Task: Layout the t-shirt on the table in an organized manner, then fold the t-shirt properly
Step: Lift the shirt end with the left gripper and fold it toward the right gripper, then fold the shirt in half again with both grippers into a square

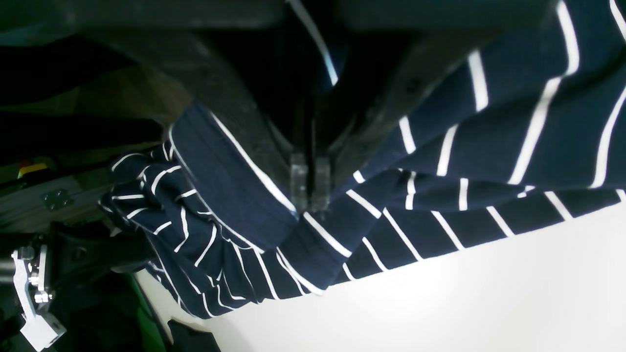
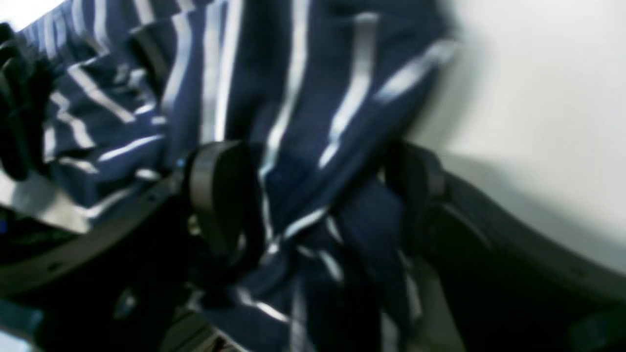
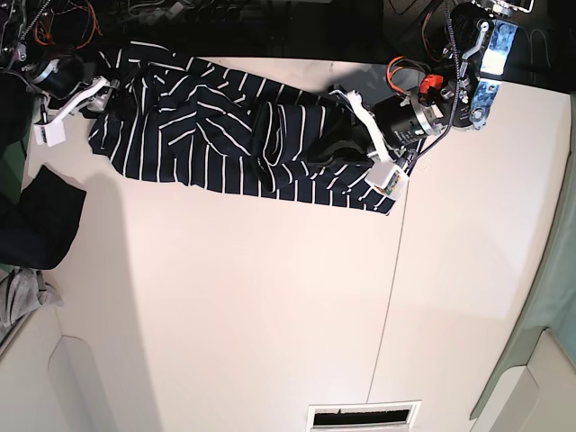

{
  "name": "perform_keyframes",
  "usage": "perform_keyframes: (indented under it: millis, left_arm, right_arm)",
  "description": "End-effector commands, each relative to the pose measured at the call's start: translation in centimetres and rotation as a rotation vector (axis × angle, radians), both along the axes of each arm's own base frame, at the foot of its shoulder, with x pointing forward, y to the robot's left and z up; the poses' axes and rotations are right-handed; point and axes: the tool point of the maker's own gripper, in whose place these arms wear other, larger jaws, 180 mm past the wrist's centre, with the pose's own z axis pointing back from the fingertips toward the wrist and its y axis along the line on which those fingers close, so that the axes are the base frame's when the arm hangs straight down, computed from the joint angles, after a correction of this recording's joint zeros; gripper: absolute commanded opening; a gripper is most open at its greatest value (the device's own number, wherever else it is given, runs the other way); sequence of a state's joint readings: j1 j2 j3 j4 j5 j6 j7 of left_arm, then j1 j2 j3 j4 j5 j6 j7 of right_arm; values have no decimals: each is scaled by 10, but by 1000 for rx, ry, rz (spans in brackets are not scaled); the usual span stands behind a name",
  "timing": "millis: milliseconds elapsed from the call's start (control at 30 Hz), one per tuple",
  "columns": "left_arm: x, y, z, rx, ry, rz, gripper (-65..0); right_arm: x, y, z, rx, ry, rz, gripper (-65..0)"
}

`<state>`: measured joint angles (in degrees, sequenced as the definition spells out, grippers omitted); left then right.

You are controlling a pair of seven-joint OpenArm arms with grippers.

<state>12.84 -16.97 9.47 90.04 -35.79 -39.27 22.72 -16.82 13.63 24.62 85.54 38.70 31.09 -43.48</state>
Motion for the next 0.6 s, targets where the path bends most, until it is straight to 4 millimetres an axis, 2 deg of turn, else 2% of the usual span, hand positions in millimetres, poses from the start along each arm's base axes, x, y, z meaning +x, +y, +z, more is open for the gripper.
perform_keyframes:
  millis: [0,167,200,267,333,367,467,567]
  left_arm:
    - [6,-2,12,-32,-37,-1,-650]
    - [6,-2,12,-32,-37,-2,-650]
    - [6,-2,12,-32,-37,-2,-650]
    - [6,-3,12,-32,-37,-1,-650]
    - [6,-4,13,-34,-38,-1,-650]
    - [6,-4,13,-36,-39,0,-650]
    - [7,-5,15,-44,-46,5,-650]
    - [8,-11,17,-66,-47,11,-650]
  right_arm:
    - [4,8,5,19,-24,26,-213]
    - [9,46,3,58,-42,104,-220]
    - [11,50,1,54,-42,111,-250]
    - [17,53,3,47,-59,109,-393]
    - [26,54,7,47,-81,106,-609]
    - [31,53,9,45,-93,106,-650]
    - [48,45,23,30,-145,86,-650]
    - [66,25,42,-4,-208,46,-650]
